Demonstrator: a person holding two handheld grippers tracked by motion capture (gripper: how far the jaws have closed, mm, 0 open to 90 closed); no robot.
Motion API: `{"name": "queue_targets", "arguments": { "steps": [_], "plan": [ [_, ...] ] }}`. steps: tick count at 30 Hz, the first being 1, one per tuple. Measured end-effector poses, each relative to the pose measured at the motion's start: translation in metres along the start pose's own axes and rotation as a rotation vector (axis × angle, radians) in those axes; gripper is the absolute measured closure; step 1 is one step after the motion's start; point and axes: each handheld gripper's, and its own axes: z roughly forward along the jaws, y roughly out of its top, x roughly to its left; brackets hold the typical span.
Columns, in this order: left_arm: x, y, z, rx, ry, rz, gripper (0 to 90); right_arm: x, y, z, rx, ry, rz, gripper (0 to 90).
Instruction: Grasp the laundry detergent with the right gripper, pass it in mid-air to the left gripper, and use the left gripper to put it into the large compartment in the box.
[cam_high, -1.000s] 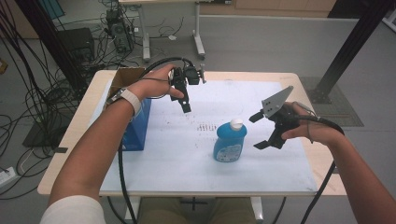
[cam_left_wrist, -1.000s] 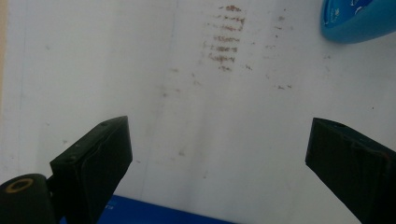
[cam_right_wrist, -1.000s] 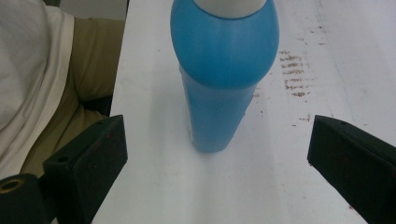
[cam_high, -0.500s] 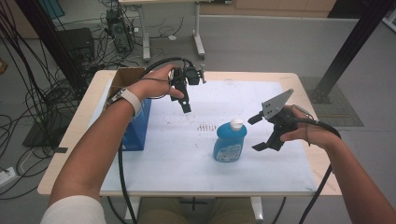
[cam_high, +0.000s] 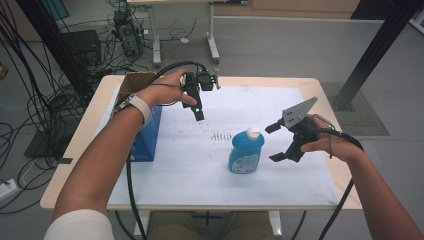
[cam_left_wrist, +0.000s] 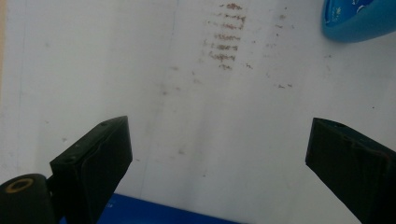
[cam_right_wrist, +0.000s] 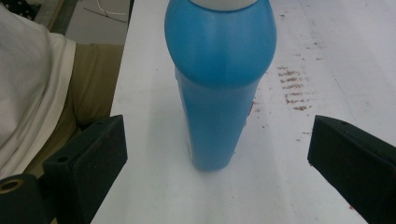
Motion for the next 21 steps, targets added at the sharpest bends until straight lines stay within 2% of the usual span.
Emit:
{"name": "queue_targets", "arguments": {
  "steps": [21],
  "plan": [
    [0.0007,0.0007,0.0011,0.002,-0.003,-0.005,7.6,-0.0014,-0.0057,0.0022,-0.062,-0.004,-0.002,4.2]
  ]
}}
